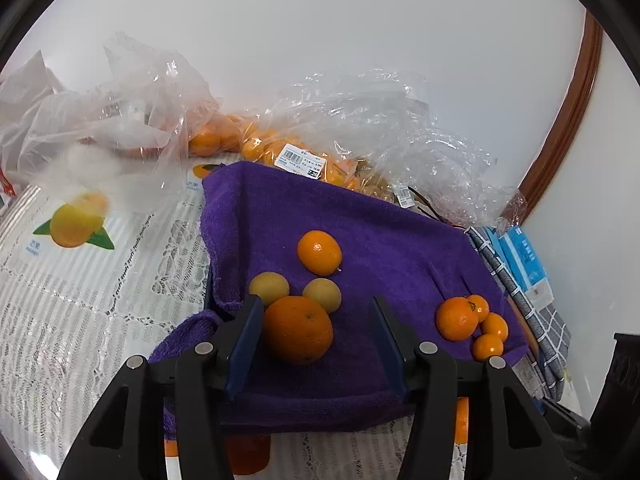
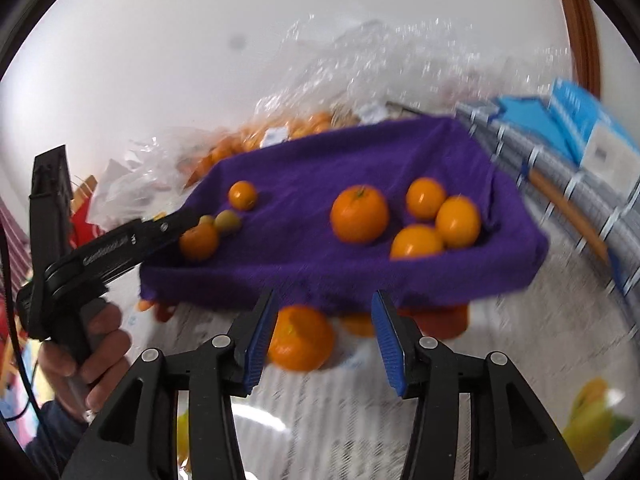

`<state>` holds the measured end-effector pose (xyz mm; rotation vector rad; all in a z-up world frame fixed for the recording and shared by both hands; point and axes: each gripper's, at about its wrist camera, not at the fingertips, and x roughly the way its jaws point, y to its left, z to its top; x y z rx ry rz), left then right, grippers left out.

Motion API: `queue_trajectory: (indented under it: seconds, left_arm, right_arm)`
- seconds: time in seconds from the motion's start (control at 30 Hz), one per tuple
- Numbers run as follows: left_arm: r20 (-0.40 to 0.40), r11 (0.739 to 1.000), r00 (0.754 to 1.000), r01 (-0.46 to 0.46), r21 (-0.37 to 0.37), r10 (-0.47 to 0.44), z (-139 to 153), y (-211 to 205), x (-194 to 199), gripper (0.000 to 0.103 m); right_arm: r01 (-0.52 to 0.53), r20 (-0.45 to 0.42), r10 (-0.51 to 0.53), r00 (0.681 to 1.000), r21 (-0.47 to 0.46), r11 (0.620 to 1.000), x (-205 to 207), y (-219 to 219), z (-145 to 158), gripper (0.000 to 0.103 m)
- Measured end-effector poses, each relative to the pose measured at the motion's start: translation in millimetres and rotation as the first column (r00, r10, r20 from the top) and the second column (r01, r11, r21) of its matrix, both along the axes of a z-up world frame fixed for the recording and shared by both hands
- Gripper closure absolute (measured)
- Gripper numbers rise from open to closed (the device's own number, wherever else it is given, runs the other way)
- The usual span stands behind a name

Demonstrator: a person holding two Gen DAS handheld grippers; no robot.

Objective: Organize fruits
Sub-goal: 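Lower both oranges onto the towel and open both grippers, then grasp the red fruit with the left gripper while the right gripper grasps an orange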

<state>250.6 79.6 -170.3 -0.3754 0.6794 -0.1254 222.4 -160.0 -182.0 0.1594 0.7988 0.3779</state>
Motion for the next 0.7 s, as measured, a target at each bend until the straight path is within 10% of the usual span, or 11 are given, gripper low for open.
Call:
queue_trajectory:
  seconds: [0.7]
  left_arm:
    - [0.035, 0.998, 0.999, -0.009, 0.059, 0.007, 3.3, -4.1, -11.4, 0.051]
  right_arm:
    - [-0.007, -0.041, 0.006, 0.999, -0.040, 0.999, -2.1, 7.3, -12.0, 0.062]
